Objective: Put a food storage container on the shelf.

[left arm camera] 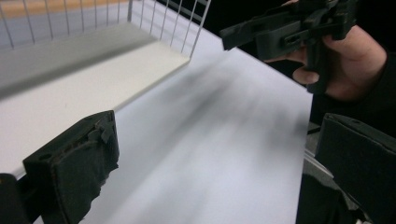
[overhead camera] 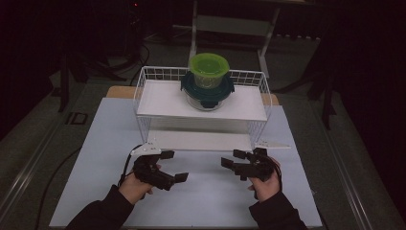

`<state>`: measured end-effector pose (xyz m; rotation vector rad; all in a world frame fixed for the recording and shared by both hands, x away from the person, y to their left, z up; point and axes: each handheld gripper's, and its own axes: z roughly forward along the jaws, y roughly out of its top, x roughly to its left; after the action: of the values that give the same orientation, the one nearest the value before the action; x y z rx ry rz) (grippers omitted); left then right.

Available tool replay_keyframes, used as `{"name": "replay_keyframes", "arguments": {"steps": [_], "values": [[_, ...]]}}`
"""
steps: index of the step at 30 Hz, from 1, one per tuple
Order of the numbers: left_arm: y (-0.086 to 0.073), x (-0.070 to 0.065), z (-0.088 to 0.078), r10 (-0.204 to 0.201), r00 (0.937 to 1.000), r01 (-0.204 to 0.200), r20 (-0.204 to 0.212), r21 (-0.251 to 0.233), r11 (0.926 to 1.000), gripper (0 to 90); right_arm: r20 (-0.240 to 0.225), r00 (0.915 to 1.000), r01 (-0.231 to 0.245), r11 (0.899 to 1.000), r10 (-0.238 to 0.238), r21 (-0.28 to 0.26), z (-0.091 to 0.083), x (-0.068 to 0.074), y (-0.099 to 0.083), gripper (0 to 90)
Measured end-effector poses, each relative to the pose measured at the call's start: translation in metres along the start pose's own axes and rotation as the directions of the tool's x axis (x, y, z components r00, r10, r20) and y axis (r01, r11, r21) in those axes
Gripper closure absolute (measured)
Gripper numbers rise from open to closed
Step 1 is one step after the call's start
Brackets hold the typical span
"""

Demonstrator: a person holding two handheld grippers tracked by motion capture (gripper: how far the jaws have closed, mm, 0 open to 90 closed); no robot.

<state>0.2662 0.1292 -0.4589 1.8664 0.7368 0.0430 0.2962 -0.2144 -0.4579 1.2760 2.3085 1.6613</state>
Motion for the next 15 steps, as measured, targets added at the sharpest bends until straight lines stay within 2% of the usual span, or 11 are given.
{"name": "replay_keyframes", "arguments": {"steps": [3, 7, 15], "values": [[-0.008, 0.002, 0.003, 0.003, 0.9999, -0.003, -0.014, 0.012, 0.9999, 0.0, 0.01, 0.9998, -0.017, 1.0, 0.017, 0.011, -0.001, -0.006, -0.009, 22.0], [-0.017, 0.004, 0.007, 0.013, 0.9993, -0.012, -0.035, 0.036, 0.9993, 0.0, 0.029, 0.9995, -0.015, 1.0, 0.015, 0.024, -0.002, -0.012, -0.016, 20.6], [-0.03, 0.006, 0.012, 0.006, 0.9991, -0.004, -0.042, 0.056, 0.9984, 0.0, 0.046, 0.9988, -0.018, 0.999, 0.016, 0.043, -0.003, -0.018, -0.028, 20.6]]}}
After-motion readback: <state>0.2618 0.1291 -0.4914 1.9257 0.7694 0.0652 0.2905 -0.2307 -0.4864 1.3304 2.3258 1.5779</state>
